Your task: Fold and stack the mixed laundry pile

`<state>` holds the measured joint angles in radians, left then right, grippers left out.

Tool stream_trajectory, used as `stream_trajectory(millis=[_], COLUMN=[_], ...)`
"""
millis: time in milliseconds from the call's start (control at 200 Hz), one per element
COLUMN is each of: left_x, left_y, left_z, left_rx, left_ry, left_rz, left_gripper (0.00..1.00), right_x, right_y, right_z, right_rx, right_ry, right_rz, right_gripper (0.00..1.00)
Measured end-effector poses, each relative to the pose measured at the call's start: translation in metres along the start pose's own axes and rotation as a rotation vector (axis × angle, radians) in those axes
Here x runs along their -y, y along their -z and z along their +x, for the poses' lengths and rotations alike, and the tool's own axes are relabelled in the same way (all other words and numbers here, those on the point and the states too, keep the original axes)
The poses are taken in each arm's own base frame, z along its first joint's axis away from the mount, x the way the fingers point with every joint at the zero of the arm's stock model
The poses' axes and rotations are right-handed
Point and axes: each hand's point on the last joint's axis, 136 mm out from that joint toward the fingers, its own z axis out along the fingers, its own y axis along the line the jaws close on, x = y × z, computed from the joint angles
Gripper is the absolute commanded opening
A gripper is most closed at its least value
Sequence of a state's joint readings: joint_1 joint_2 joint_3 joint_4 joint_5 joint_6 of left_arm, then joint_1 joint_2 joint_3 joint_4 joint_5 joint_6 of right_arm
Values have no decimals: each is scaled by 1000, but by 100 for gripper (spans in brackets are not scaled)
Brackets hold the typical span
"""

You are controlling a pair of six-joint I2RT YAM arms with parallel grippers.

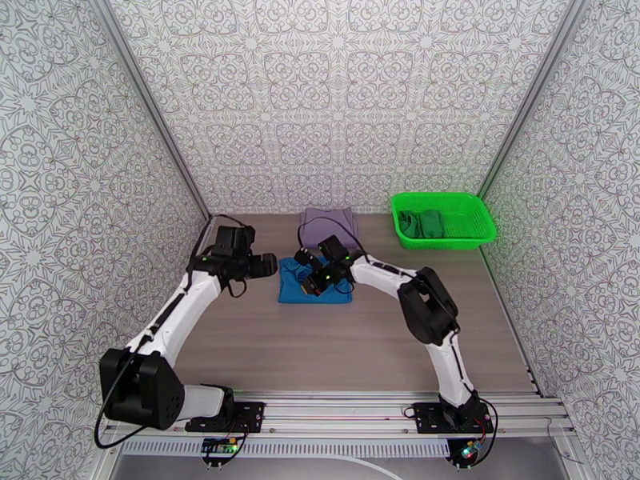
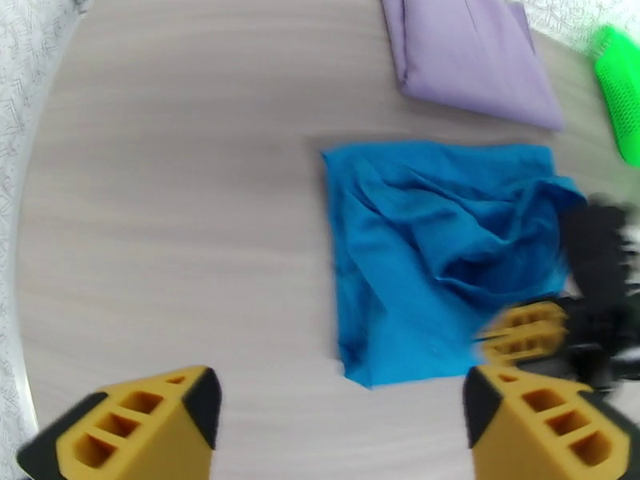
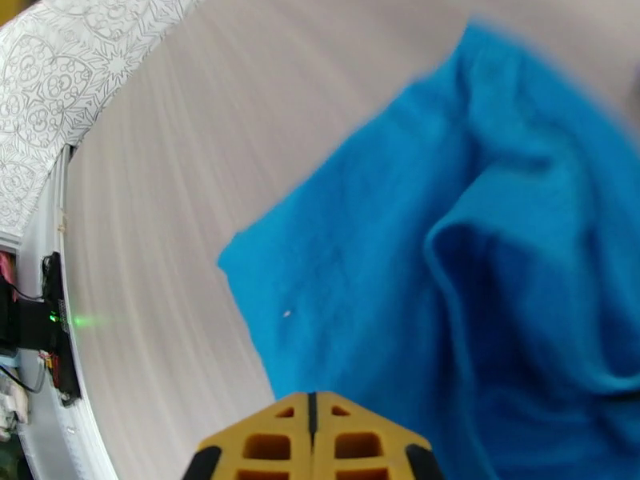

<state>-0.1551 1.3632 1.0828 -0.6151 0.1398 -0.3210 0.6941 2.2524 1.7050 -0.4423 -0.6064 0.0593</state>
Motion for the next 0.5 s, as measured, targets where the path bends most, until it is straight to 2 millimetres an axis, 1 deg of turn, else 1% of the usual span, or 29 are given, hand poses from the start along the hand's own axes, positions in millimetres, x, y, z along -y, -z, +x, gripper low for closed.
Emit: stream_trajectory(millis=[30, 50, 105, 190, 315, 405, 500], left_x=[3, 4, 9, 16, 19, 21, 20], left_y=[-5, -8, -15, -22, -26, -28, -31], left_z=[5, 9, 20, 29, 34, 38, 44], left_rx=[-8, -15, -38, -56, -62, -71, -83], left_ry=[15, 15, 26, 40, 44, 48, 55], left_rz=[17, 26, 51, 77, 93, 110, 116], left_gripper=[37, 34, 30, 29, 30, 33, 34], right_x=[3, 5, 11, 18, 25, 31, 40], right_y=[-6, -10, -19, -29, -34, -31, -22], right_z=[0, -1, -4, -16, -39, -53, -66], right_rx=[-5, -6, -9, 6, 50, 85, 123], right_ry=[-18, -27, -51, -65, -66, -77, -96], right_rz=[-8, -9, -14, -15, -4, 0, 8], right_gripper=[0, 0, 0, 0, 0, 0, 0])
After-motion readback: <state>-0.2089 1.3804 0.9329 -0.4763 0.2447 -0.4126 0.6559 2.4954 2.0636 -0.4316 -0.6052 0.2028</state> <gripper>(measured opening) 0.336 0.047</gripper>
